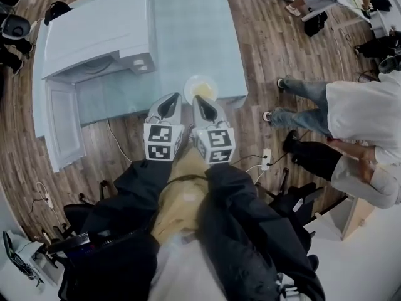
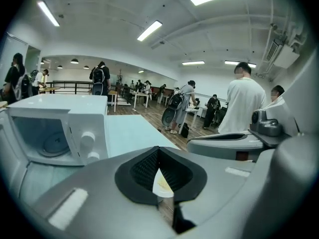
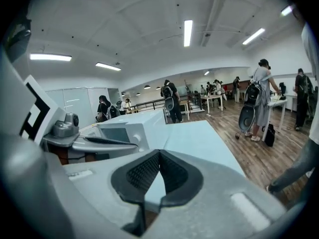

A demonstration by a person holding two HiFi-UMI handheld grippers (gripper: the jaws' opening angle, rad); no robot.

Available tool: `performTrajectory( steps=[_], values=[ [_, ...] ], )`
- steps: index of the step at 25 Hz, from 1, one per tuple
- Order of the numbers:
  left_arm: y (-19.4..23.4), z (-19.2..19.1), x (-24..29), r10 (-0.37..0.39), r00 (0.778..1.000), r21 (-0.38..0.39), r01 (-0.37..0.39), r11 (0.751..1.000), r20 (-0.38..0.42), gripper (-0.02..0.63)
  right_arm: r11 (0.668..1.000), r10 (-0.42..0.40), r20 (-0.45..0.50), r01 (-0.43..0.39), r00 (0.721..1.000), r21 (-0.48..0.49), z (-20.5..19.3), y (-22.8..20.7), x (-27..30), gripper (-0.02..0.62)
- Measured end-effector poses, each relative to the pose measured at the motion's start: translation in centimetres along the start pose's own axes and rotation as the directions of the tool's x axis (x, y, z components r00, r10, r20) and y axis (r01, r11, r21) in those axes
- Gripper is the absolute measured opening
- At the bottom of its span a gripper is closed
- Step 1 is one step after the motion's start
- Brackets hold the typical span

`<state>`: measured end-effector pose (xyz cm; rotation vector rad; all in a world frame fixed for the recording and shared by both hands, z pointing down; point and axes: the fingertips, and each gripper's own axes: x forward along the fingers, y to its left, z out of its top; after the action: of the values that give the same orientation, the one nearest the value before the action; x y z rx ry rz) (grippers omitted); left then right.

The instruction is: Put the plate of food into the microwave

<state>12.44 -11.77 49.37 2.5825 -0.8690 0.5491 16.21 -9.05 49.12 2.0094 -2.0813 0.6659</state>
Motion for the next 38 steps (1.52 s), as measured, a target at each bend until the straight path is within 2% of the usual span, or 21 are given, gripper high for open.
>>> performTrajectory(
  steps=[7, 12, 16, 22, 24, 25, 26, 31, 35, 38],
  values=[
    [-0.3, -5.7, 2.7, 0.012, 0.989, -0.038, -0.018, 0.999, -0.149, -0.003, 0.996, 0.009, -0.135, 0.002, 0.991, 0.084, -6.2, -3.1, 1.0, 0.000],
    [-0.3, -8.9, 4.3, 0.010, 0.976, -0.062, -0.024, 0.998, -0.218, -0.003, 0.992, 0.013, -0.218, 0.014, 0.976, 0.122, -10.1, -4.4, 2.0, 0.000],
    [-0.4, -11.3, 5.1, 0.004, 0.962, -0.088, -0.029, 0.996, -0.272, -0.003, 0.985, -0.002, -0.276, 0.050, 0.961, 0.166, -13.5, -5.9, 2.5, 0.000],
    [-1.1, -13.4, 5.7, -0.007, 0.950, -0.105, -0.027, 0.994, -0.312, -0.003, 0.960, -0.038, -0.323, 0.125, 0.946, 0.251, -17.2, -8.9, 3.1, 0.003],
    [-1.2, -13.9, 6.0, -0.010, 0.947, -0.109, -0.027, 0.994, -0.321, -0.003, 0.949, -0.039, -0.336, 0.140, 0.941, 0.282, -18.2, -9.7, 3.7, 0.013],
    [-1.3, -14.0, 6.2, -0.011, 0.946, -0.112, -0.027, 0.993, -0.324, -0.003, 0.942, -0.041, -0.345, 0.151, 0.938, 0.300, -18.7, -10.1, 4.0, 0.055],
    [-1.4, -14.1, 6.4, -0.012, 0.946, -0.115, -0.026, 0.993, -0.325, -0.003, 0.935, -0.047, -0.354, 0.166, 0.934, 0.313, -19.1, -10.5, 4.1, 0.066],
    [-1.6, -14.5, 7.0, -0.016, 0.941, -0.118, -0.025, 0.993, -0.337, -0.003, 0.903, -0.088, -0.380, 0.235, 0.921, 0.359, -20.6, -12.1, 4.2, 0.081],
    [-1.8, -14.9, 7.3, -0.013, 0.938, -0.118, -0.029, 0.993, -0.345, -0.003, 0.872, -0.089, -0.395, 0.263, 0.914, 0.412, -21.7, -12.8, 4.3, 0.110],
    [-1.9, -15.0, 7.5, -0.015, 0.937, -0.119, -0.029, 0.992, -0.350, -0.003, 0.831, -0.068, -0.393, 0.270, 0.917, 0.486, -22.5, -13.1, 4.8, 0.129]
  ],
)
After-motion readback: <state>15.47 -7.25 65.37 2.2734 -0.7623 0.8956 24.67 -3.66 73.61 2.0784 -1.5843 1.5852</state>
